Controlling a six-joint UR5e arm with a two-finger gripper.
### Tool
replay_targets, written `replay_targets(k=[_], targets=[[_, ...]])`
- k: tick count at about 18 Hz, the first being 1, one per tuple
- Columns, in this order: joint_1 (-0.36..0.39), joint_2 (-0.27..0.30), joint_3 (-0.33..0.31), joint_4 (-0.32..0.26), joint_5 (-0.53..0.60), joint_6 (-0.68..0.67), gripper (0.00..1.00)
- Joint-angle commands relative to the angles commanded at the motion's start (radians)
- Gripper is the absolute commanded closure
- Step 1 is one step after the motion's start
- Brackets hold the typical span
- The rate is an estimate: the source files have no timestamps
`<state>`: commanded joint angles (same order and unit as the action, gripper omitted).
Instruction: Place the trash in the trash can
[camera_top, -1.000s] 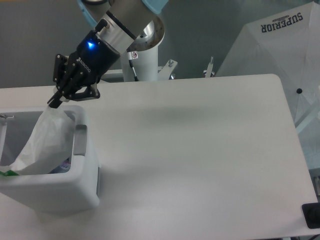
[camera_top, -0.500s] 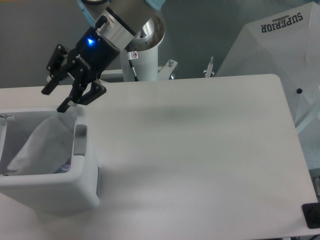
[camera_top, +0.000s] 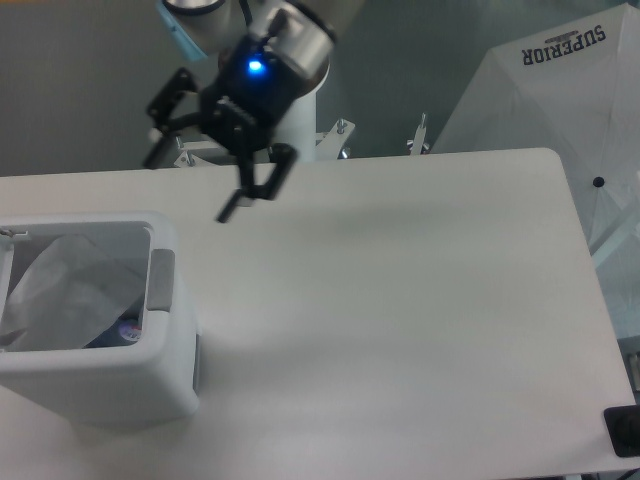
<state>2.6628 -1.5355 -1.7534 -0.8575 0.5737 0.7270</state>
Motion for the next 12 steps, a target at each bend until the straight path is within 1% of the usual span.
replay_targets(k=[2,4,6,8,12], targets=[[0.005,-0.005,0.06,0.011,0.009,0.005,0.0],[0.005,-0.017,0.083,0.018,0.026,0.006,0.0],[0.005,-0.018,0.107,0.022,0.086,0.029,0.0],[0.003,-0.014,0.103,0.022,0.161,0.078,0.0],[0.002,-0.009,0.097,0.021,0.17,0.08,0.0]])
